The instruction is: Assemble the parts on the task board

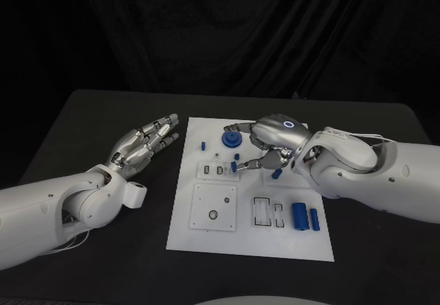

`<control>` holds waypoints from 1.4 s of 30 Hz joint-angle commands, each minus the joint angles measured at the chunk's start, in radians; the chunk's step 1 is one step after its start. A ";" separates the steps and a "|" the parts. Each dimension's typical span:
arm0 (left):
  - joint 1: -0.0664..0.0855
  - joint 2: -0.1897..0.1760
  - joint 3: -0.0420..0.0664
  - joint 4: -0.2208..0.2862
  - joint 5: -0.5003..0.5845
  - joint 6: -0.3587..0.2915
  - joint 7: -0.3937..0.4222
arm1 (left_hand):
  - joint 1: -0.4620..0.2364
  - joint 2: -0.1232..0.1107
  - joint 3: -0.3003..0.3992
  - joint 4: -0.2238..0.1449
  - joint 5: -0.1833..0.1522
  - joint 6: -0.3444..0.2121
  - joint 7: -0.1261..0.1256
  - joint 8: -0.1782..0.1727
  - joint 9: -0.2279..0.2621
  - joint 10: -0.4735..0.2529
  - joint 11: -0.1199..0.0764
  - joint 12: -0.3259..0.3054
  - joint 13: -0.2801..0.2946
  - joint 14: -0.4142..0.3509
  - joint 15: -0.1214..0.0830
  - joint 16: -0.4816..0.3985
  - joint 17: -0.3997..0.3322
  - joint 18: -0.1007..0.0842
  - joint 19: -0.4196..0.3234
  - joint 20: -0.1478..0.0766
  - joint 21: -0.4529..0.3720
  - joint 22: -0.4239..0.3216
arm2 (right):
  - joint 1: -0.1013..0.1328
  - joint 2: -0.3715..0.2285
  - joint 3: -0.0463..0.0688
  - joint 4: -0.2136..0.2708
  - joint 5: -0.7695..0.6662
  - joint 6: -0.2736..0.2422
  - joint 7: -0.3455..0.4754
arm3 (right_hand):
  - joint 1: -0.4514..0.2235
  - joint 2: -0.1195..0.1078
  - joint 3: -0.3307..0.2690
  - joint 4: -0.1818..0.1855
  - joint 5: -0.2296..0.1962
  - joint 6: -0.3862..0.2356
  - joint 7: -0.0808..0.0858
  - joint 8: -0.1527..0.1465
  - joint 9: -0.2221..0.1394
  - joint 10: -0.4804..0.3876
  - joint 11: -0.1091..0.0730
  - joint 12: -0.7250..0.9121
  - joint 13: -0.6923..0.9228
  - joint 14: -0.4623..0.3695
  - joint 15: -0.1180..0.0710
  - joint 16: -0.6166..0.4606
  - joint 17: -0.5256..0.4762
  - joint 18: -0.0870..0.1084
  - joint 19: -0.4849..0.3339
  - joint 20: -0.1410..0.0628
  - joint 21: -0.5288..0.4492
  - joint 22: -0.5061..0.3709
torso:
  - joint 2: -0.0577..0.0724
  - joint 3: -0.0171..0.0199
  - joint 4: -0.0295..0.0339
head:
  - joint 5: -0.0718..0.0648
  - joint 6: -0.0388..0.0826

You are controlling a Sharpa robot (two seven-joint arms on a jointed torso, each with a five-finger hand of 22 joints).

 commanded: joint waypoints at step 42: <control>0.173 0.271 0.001 -0.174 -0.579 0.030 -0.682 | -0.153 0.010 0.014 -0.002 -0.075 0.542 0.057 0.305 0.104 1.452 -0.105 1.241 1.527 1.542 -0.133 1.533 1.557 -0.052 1.177 -0.139 1.325 1.026 | 0.000 -0.097 -0.002 -0.172 0.257 -0.248 0.244 | 0.108 0.168 0.106 -0.043 0.110 0.267 0.019 0.080 0.018 0.106 0.006 0.003 0.263 0.104 0.007 0.020 0.257 -0.005 0.057 0.005 0.051 0.229 | -0.118 0.0796 -0.0070 | 0.051 -0.004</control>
